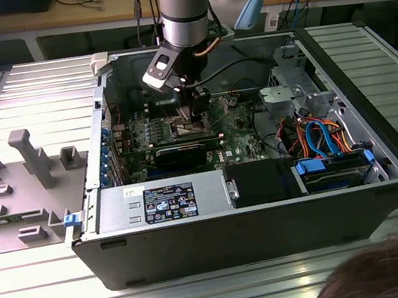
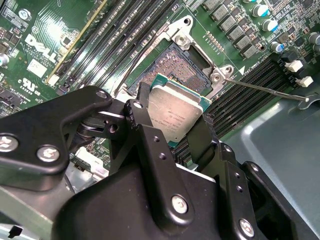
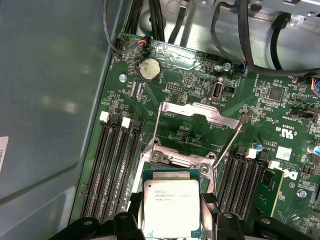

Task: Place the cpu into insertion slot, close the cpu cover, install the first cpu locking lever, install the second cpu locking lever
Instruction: 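Install the second cpu locking lever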

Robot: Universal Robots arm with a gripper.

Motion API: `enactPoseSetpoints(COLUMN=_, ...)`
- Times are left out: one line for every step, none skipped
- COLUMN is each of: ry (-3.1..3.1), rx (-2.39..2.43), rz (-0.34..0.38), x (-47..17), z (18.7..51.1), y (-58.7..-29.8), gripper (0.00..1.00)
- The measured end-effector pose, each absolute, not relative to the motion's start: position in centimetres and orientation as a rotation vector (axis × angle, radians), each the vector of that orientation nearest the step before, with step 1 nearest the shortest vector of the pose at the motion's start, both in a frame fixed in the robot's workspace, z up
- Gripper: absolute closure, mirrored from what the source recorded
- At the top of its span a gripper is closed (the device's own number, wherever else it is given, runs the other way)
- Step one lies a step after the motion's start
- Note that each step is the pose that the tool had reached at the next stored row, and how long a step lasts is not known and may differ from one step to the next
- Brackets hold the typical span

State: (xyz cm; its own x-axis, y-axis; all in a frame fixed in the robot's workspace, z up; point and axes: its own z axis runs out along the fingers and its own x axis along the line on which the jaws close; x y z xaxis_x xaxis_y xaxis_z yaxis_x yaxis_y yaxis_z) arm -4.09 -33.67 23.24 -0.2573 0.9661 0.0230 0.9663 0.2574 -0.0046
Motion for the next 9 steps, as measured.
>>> enactPoseSetpoints(ry=-2.474, rx=-1.902, rz=-0.016, x=-4.09, z=23.24, y=-33.67, gripper=0.45)
enactPoseSetpoints(ry=-2.473, rx=-1.903, rz=-0.016, x=-4.09, z=23.24, y=-33.67, gripper=0.45)
enactPoseSetpoints(ry=-2.472, rx=-1.904, rz=-0.016, x=-4.09, z=23.24, y=-33.67, gripper=0.45)
enactPoseSetpoints(ry=-2.471, rx=-1.906, rz=-0.016, x=-4.1, z=23.24, y=-33.67, gripper=0.45)
enactPoseSetpoints(ry=-2.47, rx=-1.907, rz=-0.016, x=-4.1, z=23.24, y=-33.67, gripper=0.45)
enactPoseSetpoints(ry=-2.469, rx=-1.908, rz=-0.016, x=-4.1, z=23.24, y=-33.67, gripper=0.45)
enactPoseSetpoints(ry=-2.468, rx=-1.909, rz=-0.016, x=-4.1, z=23.24, y=-33.67, gripper=0.45)
enactPoseSetpoints(ry=-2.468, rx=-1.91, rz=-0.016, x=-4.1, z=23.24, y=-33.67, gripper=0.45)
enactPoseSetpoints(ry=-2.467, rx=-1.91, rz=-0.016, x=-4.1, z=23.24, y=-33.67, gripper=0.45)
